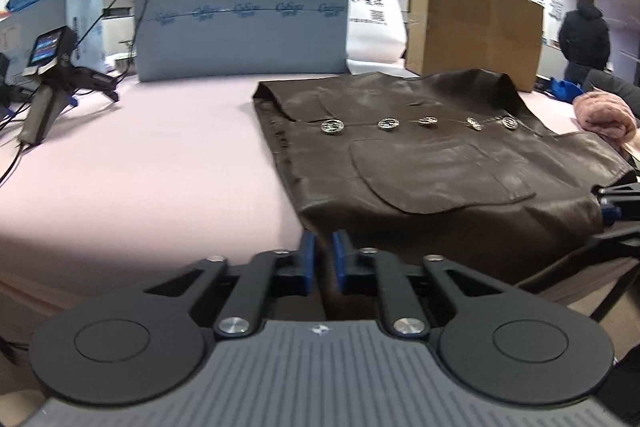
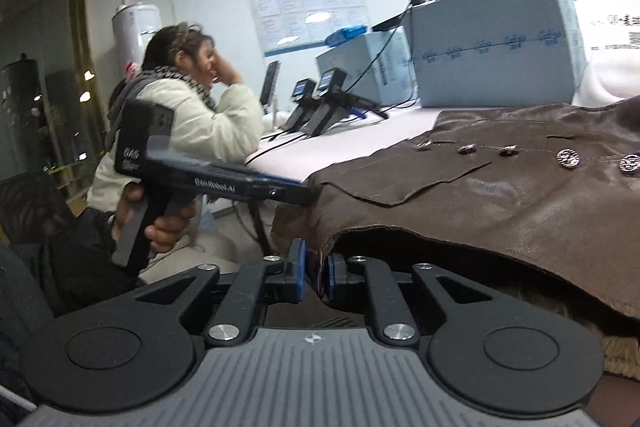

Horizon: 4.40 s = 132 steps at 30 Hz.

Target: Fold clothes

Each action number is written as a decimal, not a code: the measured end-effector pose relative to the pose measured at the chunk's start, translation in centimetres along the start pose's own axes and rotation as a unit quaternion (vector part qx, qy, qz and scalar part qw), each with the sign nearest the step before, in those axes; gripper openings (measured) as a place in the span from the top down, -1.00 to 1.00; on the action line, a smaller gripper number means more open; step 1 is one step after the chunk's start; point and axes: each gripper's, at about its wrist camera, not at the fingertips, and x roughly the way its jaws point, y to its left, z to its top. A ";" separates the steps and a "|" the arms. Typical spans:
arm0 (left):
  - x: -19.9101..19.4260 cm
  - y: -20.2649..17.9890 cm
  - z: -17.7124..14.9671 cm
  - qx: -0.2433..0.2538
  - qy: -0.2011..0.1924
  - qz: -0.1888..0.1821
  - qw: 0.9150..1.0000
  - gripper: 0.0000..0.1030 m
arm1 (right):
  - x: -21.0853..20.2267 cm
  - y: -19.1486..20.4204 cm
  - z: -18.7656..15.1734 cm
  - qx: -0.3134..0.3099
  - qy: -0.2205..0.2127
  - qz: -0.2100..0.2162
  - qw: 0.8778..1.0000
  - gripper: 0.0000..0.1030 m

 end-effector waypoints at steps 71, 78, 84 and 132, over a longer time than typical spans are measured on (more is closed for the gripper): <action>21.1 5.9 19.6 -0.158 0.043 -0.011 0.986 0.89 | -2.6 -7.4 2.2 0.150 -0.043 -0.326 0.932 -0.40; 22.4 6.6 22.1 -0.168 0.038 0.019 0.985 0.88 | -2.4 -7.5 2.1 0.149 -0.039 -0.332 0.930 -0.40; 24.8 5.2 21.6 -0.114 0.134 0.075 0.982 -0.08 | -2.5 -7.5 2.3 0.148 -0.038 -0.333 0.930 -0.40; 15.1 -2.1 16.8 -0.027 0.044 0.076 0.996 -0.62 | -6.5 -28.1 8.1 0.547 -0.219 -0.296 0.752 -0.54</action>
